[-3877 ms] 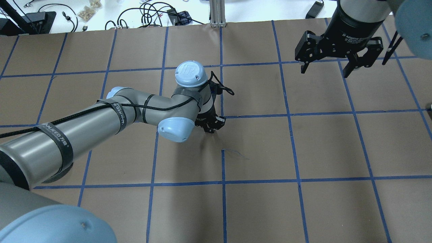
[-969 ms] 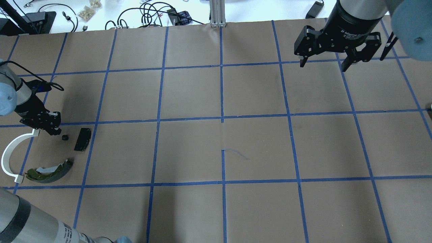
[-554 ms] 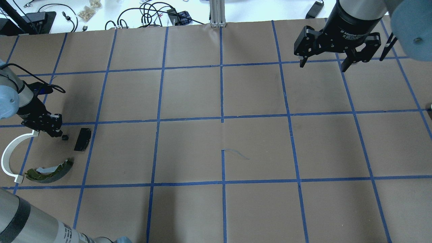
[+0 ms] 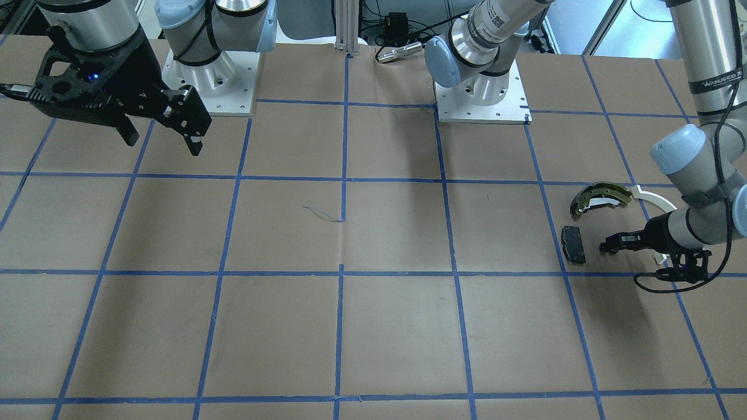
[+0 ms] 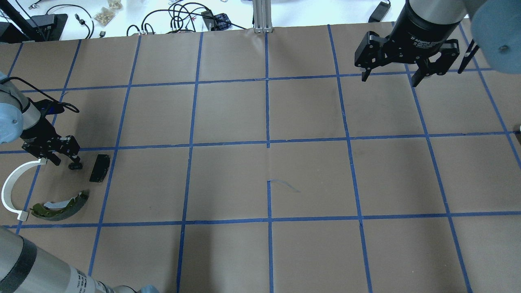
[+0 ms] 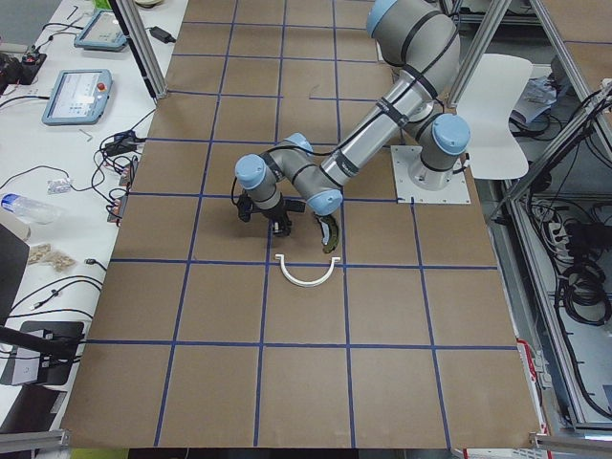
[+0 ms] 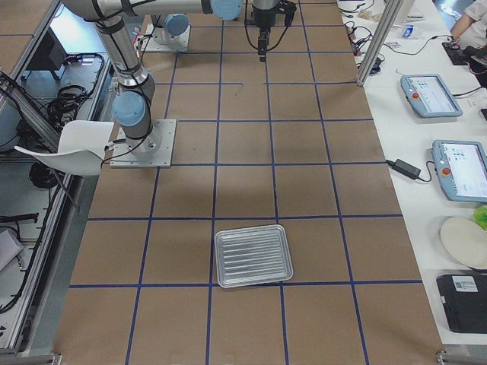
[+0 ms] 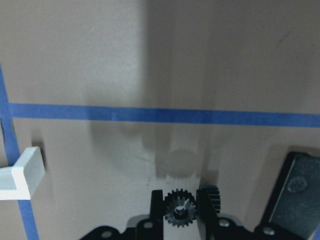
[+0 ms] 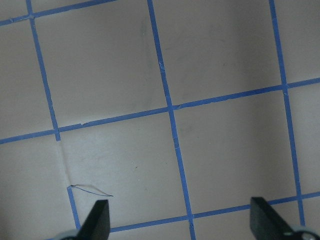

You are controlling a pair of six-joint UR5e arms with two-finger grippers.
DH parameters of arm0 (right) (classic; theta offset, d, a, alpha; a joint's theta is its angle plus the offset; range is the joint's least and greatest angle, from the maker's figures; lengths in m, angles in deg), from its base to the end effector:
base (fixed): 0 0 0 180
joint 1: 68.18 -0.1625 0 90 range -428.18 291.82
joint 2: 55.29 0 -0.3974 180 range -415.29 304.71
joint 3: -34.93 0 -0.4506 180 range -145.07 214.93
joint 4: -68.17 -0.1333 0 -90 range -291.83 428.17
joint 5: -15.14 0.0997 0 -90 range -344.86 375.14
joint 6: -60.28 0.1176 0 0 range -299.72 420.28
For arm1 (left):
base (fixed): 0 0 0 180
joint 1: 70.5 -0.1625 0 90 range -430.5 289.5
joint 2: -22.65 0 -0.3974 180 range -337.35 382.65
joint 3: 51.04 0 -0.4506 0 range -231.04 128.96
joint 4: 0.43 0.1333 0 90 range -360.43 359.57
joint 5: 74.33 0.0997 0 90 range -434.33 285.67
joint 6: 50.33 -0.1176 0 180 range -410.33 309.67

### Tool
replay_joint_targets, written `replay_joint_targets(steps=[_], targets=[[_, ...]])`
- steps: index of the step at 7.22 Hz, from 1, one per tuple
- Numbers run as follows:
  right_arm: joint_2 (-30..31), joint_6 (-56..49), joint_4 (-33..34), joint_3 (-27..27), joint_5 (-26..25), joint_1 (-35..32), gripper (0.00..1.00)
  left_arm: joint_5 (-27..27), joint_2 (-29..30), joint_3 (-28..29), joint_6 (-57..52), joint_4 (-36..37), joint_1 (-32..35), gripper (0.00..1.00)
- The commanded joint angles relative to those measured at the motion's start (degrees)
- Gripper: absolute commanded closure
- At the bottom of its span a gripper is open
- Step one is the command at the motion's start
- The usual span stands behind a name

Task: Place bearing gear from tray to pile

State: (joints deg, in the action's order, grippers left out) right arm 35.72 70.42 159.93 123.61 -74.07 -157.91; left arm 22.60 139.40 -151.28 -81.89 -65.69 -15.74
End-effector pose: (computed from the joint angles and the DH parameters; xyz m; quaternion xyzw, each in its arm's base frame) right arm 0.1323 -0.5517 0.4680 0.0904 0.9952 -0.0350 0.0099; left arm 0.2555 -0.5681 0.1110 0.0254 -0.9922 -0.1220 0.0085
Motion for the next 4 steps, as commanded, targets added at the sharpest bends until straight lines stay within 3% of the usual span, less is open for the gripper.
replay_joint_targets(steps=[1,4], targets=[[0.04,0.06,0.0,0.0,0.09,0.0,0.0,0.1,-1.25,1.61,0.45,-0.13,0.17,0.0],[-0.04,0.06,0.0,0.0,0.09,0.0,0.0,-2.17,-4.24,9.77,8.66,-8.73,3.67,0.0]])
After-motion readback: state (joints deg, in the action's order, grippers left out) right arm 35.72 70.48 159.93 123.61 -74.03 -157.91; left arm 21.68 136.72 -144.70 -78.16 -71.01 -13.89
